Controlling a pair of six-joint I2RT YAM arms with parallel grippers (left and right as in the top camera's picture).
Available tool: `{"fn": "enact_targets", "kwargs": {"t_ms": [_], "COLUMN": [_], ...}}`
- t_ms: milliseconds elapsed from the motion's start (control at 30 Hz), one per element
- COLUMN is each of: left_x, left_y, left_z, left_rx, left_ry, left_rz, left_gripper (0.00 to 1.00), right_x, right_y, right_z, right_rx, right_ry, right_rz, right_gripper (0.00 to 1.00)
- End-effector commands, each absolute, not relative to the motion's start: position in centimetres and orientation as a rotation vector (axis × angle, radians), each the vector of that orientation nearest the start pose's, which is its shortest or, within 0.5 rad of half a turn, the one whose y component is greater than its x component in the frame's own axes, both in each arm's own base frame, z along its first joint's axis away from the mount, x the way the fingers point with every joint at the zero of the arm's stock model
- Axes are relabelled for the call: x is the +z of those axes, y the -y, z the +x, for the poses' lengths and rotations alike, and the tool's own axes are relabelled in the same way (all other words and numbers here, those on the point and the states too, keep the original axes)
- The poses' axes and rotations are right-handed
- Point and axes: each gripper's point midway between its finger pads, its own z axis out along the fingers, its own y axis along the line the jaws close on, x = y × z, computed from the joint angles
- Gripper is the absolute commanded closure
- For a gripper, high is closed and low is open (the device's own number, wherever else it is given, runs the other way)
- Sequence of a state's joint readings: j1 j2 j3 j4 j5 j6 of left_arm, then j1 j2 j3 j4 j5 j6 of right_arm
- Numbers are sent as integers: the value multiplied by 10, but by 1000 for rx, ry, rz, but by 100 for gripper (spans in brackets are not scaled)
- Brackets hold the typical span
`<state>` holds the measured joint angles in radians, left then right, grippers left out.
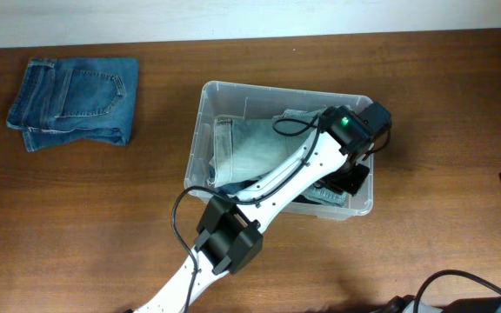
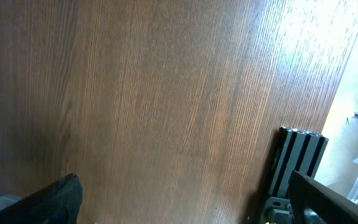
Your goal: Pack container
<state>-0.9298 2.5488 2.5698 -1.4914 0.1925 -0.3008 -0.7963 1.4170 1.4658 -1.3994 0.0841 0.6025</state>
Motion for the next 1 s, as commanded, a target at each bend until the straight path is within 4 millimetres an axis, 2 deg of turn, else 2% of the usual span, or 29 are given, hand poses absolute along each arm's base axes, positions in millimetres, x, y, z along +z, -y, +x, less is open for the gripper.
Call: {"fn": "enact_targets", "kwargs": {"t_ms": [0,133,233,367,500,667,867,967], "left_x": [63,61,68,91,122,148,150,150], "left_y": [427,430,432,419,389,336,283,265], "left_z": [276,278,288,309,339,383,417,429], "left_rx": [-325,-332,-352,-356,-317,-237,-216,-207], "left_ry": [-3037,-3027,-2988,-2960,-2936,-2917,-2952,-2957], "left_rz": [976,976,971,900,781,596,413,349], "left_gripper": [96,95,96,95,95,95,95,95], "right_x": [206,206,206,206,206,206,206,206], "right_y": [207,207,207,207,207,207,207,207], "right_z": [180,180,180,180,180,180,180,180], "right_rx": [-160,-160,-160,-160,-160,-160,-160,-160], "right_ry": [-2224,-2224,-2224,-2223,-2223,-2223,-2224,-2223], "right_rz": [1910,1910,1910,1910,1910,1910,1910,1910], "right_gripper": [2,2,2,2,2,2,2,2]}}
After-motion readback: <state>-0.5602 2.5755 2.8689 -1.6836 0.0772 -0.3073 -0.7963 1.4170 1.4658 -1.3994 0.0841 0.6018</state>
